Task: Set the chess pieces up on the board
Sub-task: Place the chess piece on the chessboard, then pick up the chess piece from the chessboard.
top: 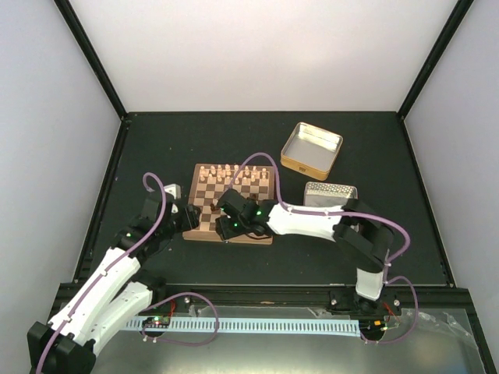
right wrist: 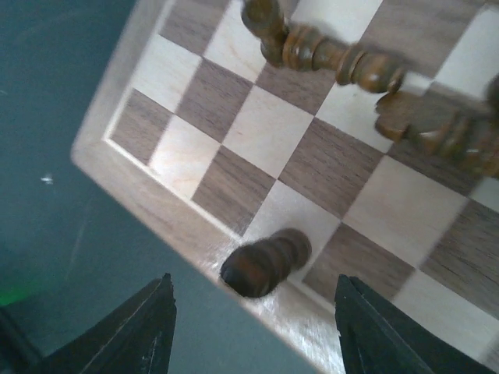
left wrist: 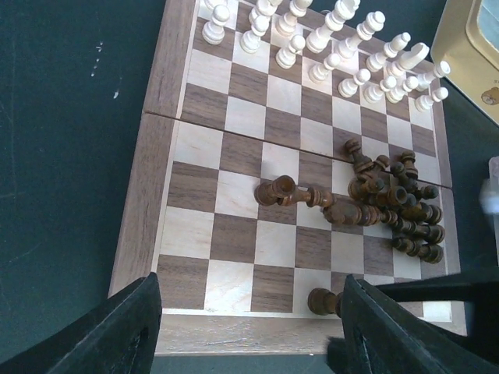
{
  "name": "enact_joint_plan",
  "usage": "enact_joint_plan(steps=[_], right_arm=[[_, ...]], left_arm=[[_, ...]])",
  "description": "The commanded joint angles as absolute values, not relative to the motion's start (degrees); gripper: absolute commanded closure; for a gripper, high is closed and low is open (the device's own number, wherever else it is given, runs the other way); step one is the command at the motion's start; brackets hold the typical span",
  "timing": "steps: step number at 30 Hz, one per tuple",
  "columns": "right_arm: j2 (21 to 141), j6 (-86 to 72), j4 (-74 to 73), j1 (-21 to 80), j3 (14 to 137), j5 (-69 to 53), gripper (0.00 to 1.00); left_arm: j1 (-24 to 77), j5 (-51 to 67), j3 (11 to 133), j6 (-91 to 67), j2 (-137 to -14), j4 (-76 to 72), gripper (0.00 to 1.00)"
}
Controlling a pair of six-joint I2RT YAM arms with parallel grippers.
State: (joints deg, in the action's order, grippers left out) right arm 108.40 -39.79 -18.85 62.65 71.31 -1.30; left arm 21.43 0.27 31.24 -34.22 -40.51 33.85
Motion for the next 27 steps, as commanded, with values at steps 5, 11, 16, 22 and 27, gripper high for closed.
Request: enact_joint_plan(steps=[5, 11, 16, 22, 27], right_arm=[[88.31, -42.2, -15.22, 61.97, 62.13, 10.03, 0.43], [79.22, -46.22, -15.49, 60.05, 53.29, 17.85, 0.47], [76.48, -47.45, -15.26, 59.34, 48.97, 18.9, 0.48], [74.61, -47.79, -14.52, 58.89, 46.4, 19.35, 0.48], [73.79, -47.46, -14.38, 58.6, 45.64, 19.74, 0.49]], left_arm=[[21.09, 4.77, 34.28, -32.11, -48.11, 29.99, 0.35], [21.18, 8.18, 41.34, -31.26, -60.97, 30.97, 0.51], [21.43, 8.04, 45.12, -30.31, -68.84, 29.56, 0.55], [21.83, 7.14, 49.75, -29.47, -78.31, 31.1, 0.55], [22.36, 6.52, 51.26, -29.4, -82.38, 31.42, 0.62]])
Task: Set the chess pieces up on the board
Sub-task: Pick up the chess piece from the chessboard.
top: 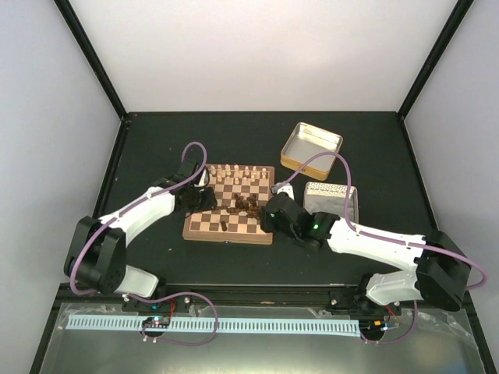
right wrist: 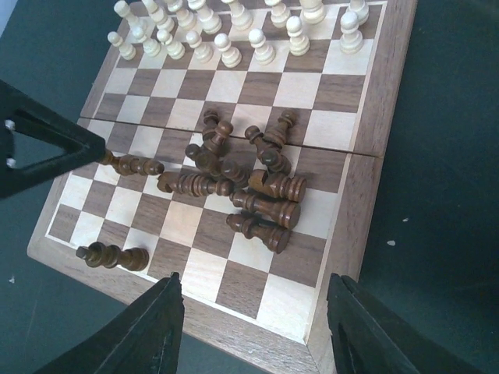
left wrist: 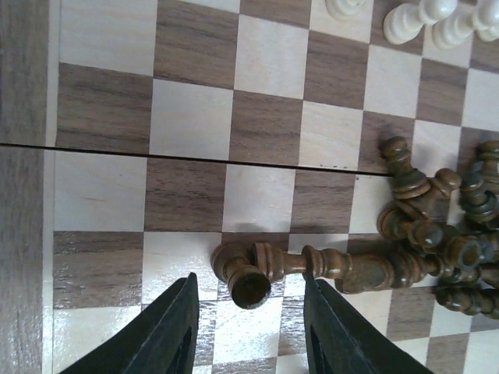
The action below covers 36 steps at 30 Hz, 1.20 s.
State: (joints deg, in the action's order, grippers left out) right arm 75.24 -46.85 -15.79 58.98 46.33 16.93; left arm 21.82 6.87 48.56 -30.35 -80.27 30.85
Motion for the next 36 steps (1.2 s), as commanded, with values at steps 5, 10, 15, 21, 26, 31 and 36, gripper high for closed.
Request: enact_joint_plan(steps=[5, 10, 15, 21, 26, 31, 36], right_arm=[[73.74, -47.34, -14.33, 58.49, 45.53, 19.7, 0.49], [73.74, -47.45, -14.33, 58.49, 45.45, 19.29, 0.5], [73.57, -47.6, -14.51, 58.54, 45.35, 19.19, 0.5], [73.65, -47.77, -14.51, 58.53, 45.35, 18.82, 0.51], [73.44, -47.29, -13.52, 58.53, 45.33, 17.39, 0.51], [73.57, -46.11, -8.13, 58.34, 44.21, 12.36, 0.5], [76.08, -49.55, 3.33, 56.04, 42.28, 1.16, 0.49]], left_arm=[[22.5, 6.29, 51.46, -29.42, -84.41, 30.94, 0.77], [22.6, 4.4, 51.25, -29.15, -84.72, 30.44, 0.82], [22.58, 4.25, 51.12, -28.44, -85.13, 30.01, 0.76], [22.59, 4.4, 51.27, -27.73, -85.92, 29.02, 0.83], [22.59, 4.52, 51.08, -27.28, -85.62, 29.29, 0.93], [22.92, 5.71, 50.26, -26.07, -82.54, 30.07, 0.97], [23.74, 6.51, 49.56, -25.25, -79.44, 31.77, 0.97]])
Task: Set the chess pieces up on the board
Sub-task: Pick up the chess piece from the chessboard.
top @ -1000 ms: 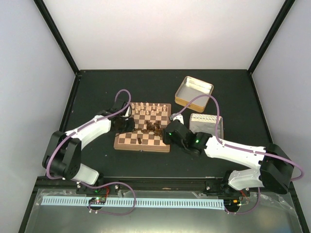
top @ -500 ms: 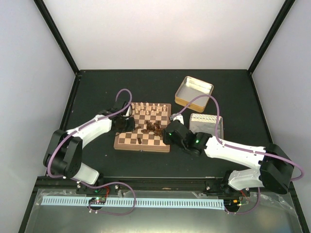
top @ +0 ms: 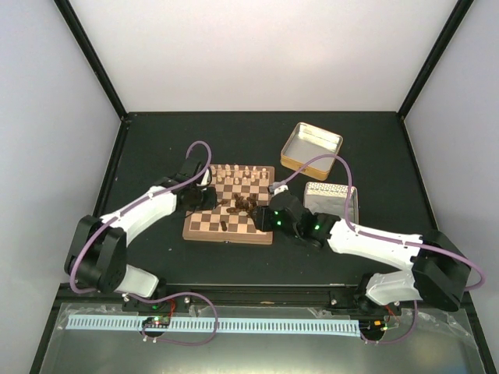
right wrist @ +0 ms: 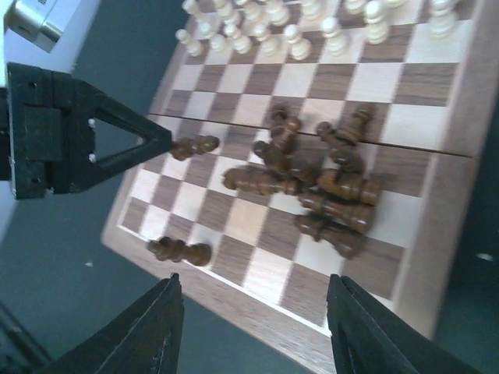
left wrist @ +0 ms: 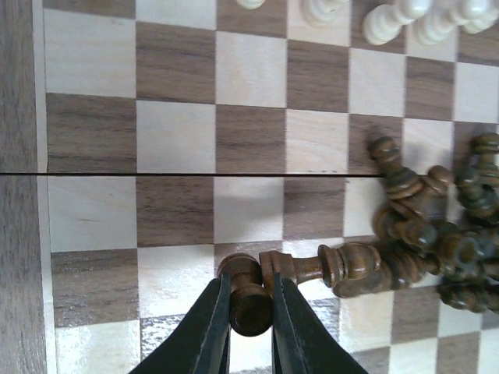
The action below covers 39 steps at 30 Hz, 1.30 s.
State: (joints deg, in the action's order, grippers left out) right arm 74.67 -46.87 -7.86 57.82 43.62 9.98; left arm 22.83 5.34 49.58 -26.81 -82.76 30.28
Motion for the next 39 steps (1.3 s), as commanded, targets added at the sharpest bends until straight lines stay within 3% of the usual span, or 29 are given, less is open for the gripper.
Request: enact_joint_plan(steps=[1, 10, 18, 28, 39], right_arm=[[77.07, -50.52, 5.18, 55.66, 42.24, -0.59, 0.48], [87.19, -60.63, 14.74, 52.91, 44.83, -10.77, 0.36], [93.22, -63.84, 22.13, 51.6, 45.61, -15.13, 0.38], [96.19, -65.41, 28.88, 51.12, 44.85, -16.2, 0.53], [96.72, -64.6, 31.11, 51.01, 44.29, -17.03, 0.89]], left_arm=[[24.0, 6.65, 49.41, -25.29, -78.85, 32.05, 0.97], [26.56, 11.41, 50.98, -25.66, -73.97, 35.56, 0.97], [27.39, 16.38, 52.07, -26.41, -71.64, 37.55, 0.97], [27.6, 17.26, 52.26, -26.67, -70.85, 38.18, 0.97], [27.59, 17.31, 52.23, -26.9, -70.69, 37.99, 0.97]])
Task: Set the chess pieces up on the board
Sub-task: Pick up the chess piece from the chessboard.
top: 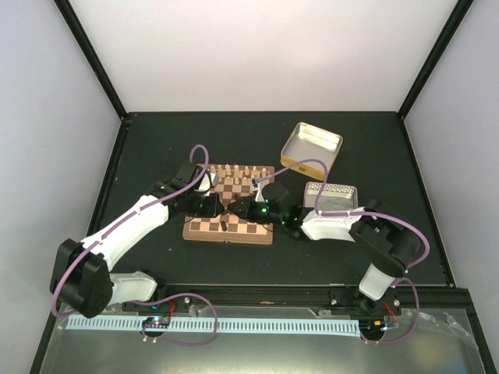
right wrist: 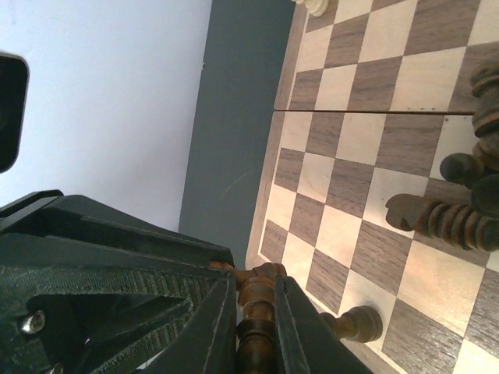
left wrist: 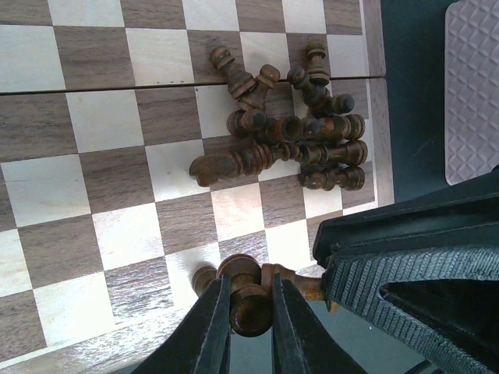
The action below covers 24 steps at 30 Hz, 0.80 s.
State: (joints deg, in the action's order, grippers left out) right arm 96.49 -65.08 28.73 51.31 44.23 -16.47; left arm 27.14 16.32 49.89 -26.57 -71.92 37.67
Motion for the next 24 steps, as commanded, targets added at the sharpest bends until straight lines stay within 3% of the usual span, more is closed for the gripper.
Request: enact_joint_plan(steps=[1, 5, 10, 17, 24], right_arm=[[96.68, -64.41, 30.93, 51.07, 44.36, -17.06, 0.91], [96.18, -63.16, 28.4, 50.99, 44.55, -15.9, 0.99], [94.51, -59.64, 22.18, 51.01, 45.37, -13.35, 0.99], [89.23, -49.5, 0.13, 51.04, 48.55, -1.66, 0.96], [84.49, -45.64, -9.18, 51.06, 49.08, 3.62, 0.96]], left_arm=[[27.59, 17.24, 52.21, -26.96, -70.67, 38.03, 0.97], [27.6, 16.5, 52.21, -27.29, -70.36, 37.99, 0.97], [27.6, 12.44, 51.86, -27.46, -69.88, 39.46, 0.97], [27.38, -4.51, 49.04, -29.02, -68.98, 45.28, 0.97], [25.0, -8.29, 42.28, -33.29, -66.57, 43.15, 0.97]])
